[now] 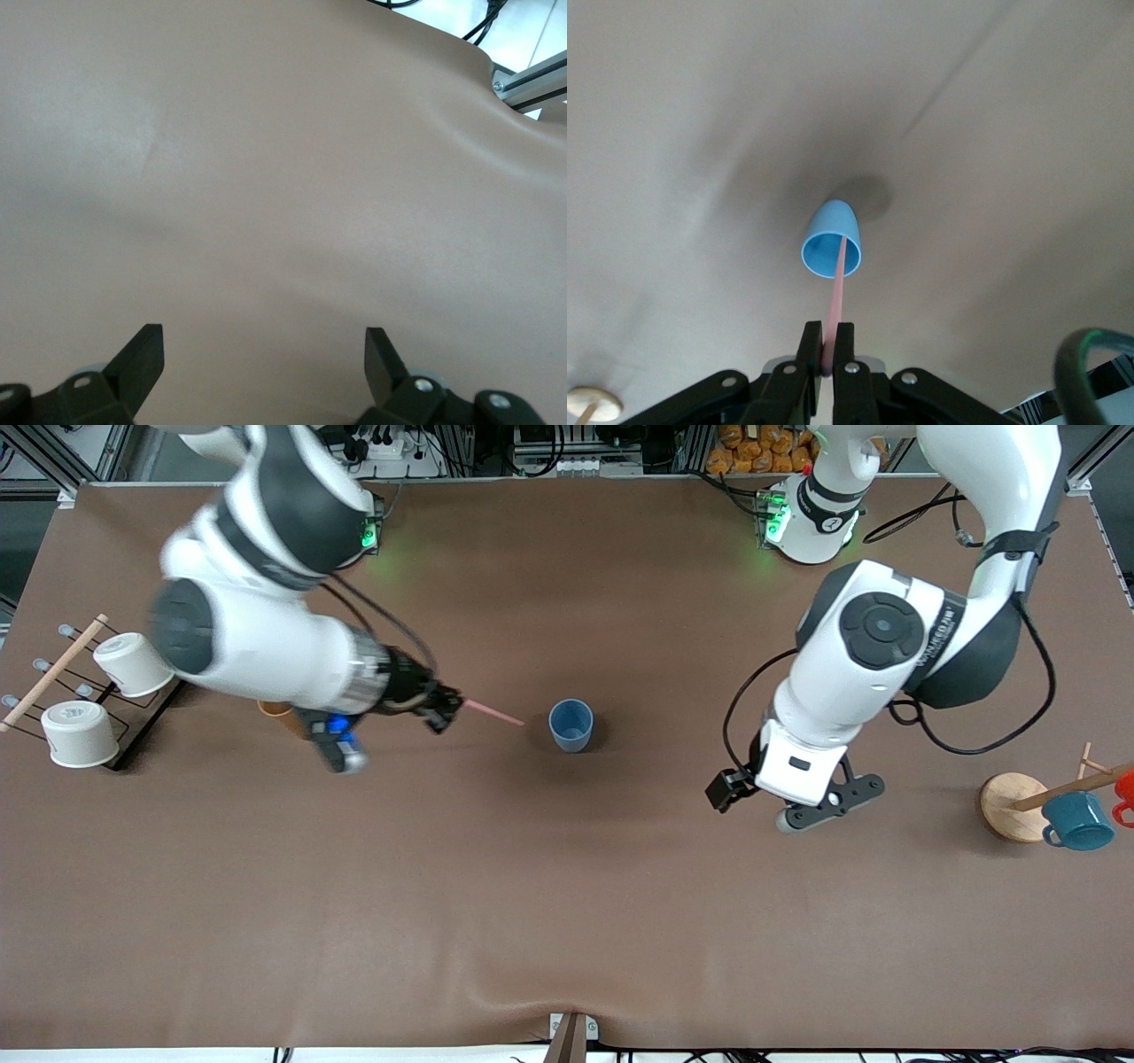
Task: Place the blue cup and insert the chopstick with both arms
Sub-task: 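Open the left gripper off the cup while the right gripper carries the chopstick, then insert the pink chopstick into the blue cup with the right gripper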
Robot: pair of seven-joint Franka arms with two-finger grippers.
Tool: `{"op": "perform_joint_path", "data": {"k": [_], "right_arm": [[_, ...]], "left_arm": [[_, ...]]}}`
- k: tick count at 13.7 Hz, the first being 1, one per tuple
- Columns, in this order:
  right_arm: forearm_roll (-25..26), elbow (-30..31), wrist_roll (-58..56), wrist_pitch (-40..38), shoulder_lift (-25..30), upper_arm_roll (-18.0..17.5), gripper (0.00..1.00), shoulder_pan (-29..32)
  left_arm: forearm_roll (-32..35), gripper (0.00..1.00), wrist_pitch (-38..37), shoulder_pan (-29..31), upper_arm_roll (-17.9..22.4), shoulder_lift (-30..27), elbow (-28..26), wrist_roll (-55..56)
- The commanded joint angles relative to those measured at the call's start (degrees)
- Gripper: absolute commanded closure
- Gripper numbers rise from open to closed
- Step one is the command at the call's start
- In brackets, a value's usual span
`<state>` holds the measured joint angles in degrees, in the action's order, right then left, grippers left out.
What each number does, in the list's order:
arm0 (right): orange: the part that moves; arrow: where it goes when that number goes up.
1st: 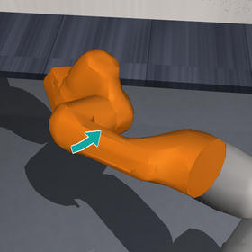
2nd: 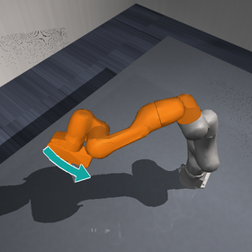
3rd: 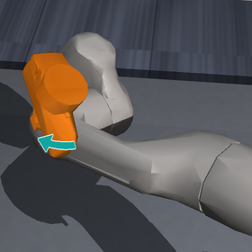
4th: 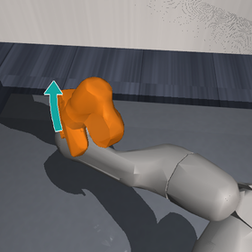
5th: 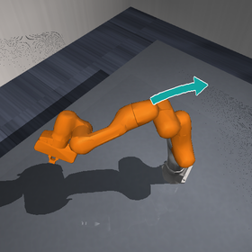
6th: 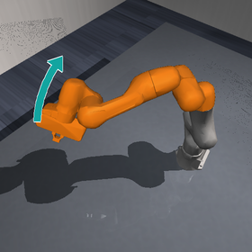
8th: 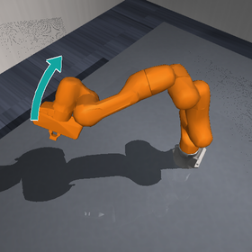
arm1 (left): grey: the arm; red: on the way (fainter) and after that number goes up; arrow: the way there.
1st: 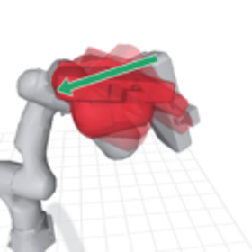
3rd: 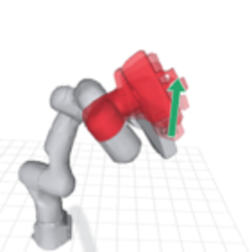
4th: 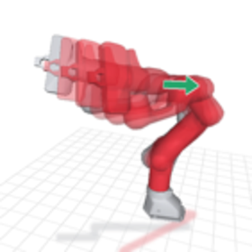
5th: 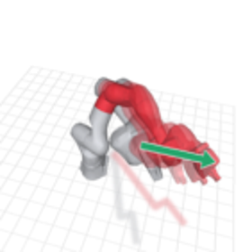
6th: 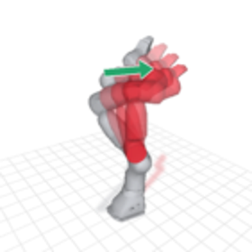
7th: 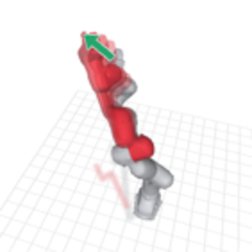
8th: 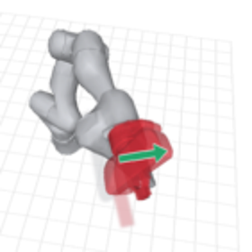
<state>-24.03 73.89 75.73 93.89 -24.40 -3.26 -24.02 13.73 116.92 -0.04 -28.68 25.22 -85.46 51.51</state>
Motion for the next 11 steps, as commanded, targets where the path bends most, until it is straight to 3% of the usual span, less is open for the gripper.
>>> {"op": "perform_joint_path", "data": {"k": [1,6,9,10,11], "right_arm": [[-0.40,-0.24,3.71,1.98,-1.00,0.45,1.00,-2.43],[0.74,2.48,5.83,8.58,-2.93,0.45,1.00,-5.07],[0.92,2.66,8.90,12.10,-5.12,0.54,1.00,-7.18],[0.92,2.66,9.17,12.11,-5.83,0.54,0.63,-7.19],[1.01,2.66,9.26,12.02,-6.44,0.54,0.03,-7.27]], "left_arm": [[-0.89,0.00,-1.52,0.21,-0.50,-0.52,0.56,-1.32],[-0.02,0.00,-2.40,2.14,-0.06,-0.52,0.65,-10.96],[-0.02,0.00,-3.53,6.70,-0.40,-1.84,0.74,-18.25],[-0.02,0.00,-4.58,7.33,-0.23,-2.28,0.82,-21.24],[-0.02,0.00,-5.46,8.38,-0.15,-3.15,0.74,-23.80]]}}
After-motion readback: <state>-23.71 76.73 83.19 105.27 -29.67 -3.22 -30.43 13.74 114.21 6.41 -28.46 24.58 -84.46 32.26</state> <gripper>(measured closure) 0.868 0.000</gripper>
